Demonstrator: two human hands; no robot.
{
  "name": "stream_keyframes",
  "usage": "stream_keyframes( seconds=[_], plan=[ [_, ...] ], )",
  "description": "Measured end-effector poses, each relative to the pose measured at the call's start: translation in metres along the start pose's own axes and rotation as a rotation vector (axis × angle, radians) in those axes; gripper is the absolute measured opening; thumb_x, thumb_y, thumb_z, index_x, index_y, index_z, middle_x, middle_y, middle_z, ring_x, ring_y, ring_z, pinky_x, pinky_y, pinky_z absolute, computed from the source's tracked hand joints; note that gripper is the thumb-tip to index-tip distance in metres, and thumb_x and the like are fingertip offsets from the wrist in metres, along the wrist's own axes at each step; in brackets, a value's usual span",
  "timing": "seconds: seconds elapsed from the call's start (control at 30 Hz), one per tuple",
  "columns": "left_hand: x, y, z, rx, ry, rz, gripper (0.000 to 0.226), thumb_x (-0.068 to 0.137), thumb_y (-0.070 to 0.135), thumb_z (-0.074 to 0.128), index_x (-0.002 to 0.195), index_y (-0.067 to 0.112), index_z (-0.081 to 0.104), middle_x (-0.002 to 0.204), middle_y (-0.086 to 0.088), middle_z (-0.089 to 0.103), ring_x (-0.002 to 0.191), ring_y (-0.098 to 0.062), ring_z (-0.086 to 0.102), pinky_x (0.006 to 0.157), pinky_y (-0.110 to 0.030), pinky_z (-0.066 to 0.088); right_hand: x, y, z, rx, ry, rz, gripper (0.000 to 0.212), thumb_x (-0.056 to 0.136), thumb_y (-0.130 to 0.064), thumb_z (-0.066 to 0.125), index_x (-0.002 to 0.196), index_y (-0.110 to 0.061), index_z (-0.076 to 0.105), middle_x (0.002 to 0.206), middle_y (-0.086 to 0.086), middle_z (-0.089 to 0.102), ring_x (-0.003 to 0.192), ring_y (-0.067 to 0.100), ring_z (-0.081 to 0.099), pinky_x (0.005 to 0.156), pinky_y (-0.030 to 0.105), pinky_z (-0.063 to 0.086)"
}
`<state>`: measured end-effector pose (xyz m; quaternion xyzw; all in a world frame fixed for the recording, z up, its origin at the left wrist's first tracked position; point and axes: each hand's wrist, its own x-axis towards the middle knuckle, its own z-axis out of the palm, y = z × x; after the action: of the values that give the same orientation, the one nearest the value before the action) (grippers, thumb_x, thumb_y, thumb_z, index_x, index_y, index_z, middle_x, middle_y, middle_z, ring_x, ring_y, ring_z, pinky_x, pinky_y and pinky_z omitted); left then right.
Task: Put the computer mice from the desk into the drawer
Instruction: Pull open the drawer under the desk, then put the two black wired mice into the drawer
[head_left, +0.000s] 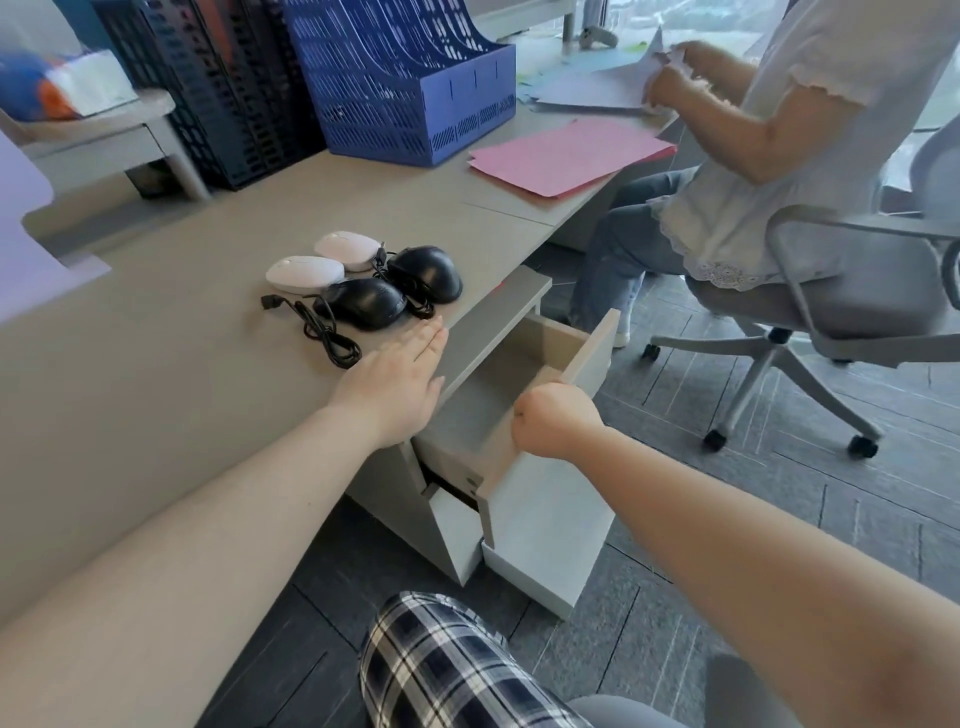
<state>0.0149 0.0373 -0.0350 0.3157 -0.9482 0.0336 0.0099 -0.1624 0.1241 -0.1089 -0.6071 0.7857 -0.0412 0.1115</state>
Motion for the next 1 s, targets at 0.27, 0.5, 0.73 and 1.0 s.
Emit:
stream_keyframes(
  seconds=[0.27,0.5,0.73,1.0],
  plan=[
    [-0.011,0.020,-0.002,-0.008,0.005,-0.132,0.060,0.100,0.029,0.035,0.151,0.008,0.012,0.162,-0.005,0.006,0.148,-0.016,0.009,0.118,-0.033,0.016,-0.058,0.040,-0.014,-0.150,-0.097,0.161,0.032,0.082,-0.023,0.044,0.052,-0.014,0.042,0.061,0.001,0.048,0.066,0.027,0.052,0.060,0.028,0.042],
    [-0.021,0.022,-0.004,-0.047,-0.011,-0.128,0.059,0.101,0.029,0.033,0.152,0.008,0.010,0.162,-0.004,0.007,0.148,-0.015,0.007,0.119,-0.031,0.011,-0.084,0.052,-0.012,-0.190,-0.158,0.298,0.023,0.078,-0.016,0.044,0.055,-0.015,0.046,0.061,-0.001,0.049,0.053,0.018,0.047,0.055,0.025,0.040],
    [-0.020,0.020,-0.009,-0.124,0.070,-0.165,0.052,0.100,0.027,0.037,0.147,0.008,0.029,0.156,-0.006,0.030,0.143,-0.019,0.029,0.113,-0.035,0.028,-0.075,0.055,-0.023,-0.071,-0.132,0.424,0.018,0.081,-0.020,0.045,0.065,-0.014,0.052,0.075,0.002,0.058,0.073,0.026,0.060,0.065,0.029,0.049],
    [-0.006,0.001,-0.024,-0.151,0.345,-0.529,0.048,0.089,0.036,0.055,0.131,0.015,0.049,0.140,-0.009,0.046,0.125,-0.033,0.039,0.098,-0.044,0.039,0.002,-0.034,-0.073,0.172,0.263,0.141,0.024,0.087,-0.027,0.042,0.090,-0.009,0.058,0.092,0.006,0.063,0.085,0.030,0.058,0.069,0.032,0.046]
  ],
)
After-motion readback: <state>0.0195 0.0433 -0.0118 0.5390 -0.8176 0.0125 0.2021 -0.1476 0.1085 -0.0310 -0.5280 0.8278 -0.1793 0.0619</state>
